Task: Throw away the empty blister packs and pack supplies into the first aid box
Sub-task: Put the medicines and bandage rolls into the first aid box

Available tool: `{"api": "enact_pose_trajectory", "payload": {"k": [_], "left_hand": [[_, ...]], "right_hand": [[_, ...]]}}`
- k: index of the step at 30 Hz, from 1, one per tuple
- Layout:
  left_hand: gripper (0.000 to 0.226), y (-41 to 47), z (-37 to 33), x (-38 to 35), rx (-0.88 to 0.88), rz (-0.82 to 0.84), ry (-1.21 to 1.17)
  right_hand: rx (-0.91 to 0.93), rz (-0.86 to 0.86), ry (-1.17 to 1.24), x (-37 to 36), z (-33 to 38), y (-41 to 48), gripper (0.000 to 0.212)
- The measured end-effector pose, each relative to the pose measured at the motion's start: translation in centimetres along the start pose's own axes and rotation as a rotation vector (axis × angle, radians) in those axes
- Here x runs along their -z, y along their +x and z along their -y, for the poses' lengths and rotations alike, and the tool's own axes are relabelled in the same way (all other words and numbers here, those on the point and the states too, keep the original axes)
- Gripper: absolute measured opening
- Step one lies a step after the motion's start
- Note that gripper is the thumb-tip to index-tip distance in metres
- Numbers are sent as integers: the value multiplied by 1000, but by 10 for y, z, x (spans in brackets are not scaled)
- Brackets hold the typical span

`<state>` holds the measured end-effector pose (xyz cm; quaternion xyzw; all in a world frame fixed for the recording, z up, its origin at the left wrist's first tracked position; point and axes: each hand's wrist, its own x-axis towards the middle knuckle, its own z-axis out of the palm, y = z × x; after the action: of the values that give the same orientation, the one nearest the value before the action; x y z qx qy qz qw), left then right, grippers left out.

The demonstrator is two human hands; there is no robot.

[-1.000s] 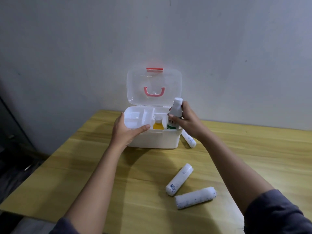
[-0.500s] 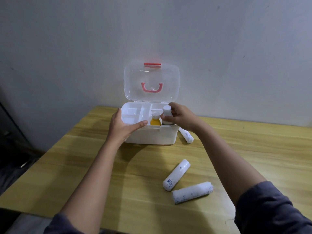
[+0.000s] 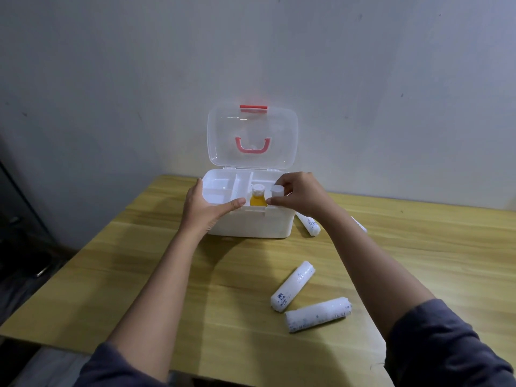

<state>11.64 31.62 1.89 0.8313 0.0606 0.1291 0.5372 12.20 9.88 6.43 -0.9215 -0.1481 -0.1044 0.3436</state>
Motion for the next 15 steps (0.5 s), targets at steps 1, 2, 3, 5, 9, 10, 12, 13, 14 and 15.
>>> {"api": "enact_pose_trajectory", "payload": {"k": [1, 2, 3, 5, 9, 10, 12, 13, 14, 15], "left_hand": [[108, -1, -1, 0, 0, 3, 1], [109, -1, -1, 0, -1, 8, 3], [113, 0, -1, 0, -1, 8, 6], [118, -2, -4, 1, 2, -3, 9], [98, -9, -7, -3, -5, -65, 8], [99, -10, -5, -6, -6, -82, -3], [105, -15, -3, -10, 1, -94, -28], [107, -17, -3, -12, 0, -99, -38], [108, -19, -3, -13, 2, -104, -48], [108, -20, -3, -14, -1, -112, -60]], "right_hand": [[-6, 21, -9, 1, 1, 0, 28], [-11, 43, -20, 2, 2, 0, 28], [-16, 57, -37, 3, 2, 0, 28], [-22, 44, -48, 5, 2, -4, 26], [-4, -114, 65, 4, -3, -29, 36], [24, -158, 70, 2, -5, -39, 39], [79, -197, 55, -4, -8, -67, 40], [116, -183, 51, -8, -9, -81, 39], [161, -142, 45, -11, -10, -96, 39], [194, -67, 35, -13, -11, -110, 41]]}}
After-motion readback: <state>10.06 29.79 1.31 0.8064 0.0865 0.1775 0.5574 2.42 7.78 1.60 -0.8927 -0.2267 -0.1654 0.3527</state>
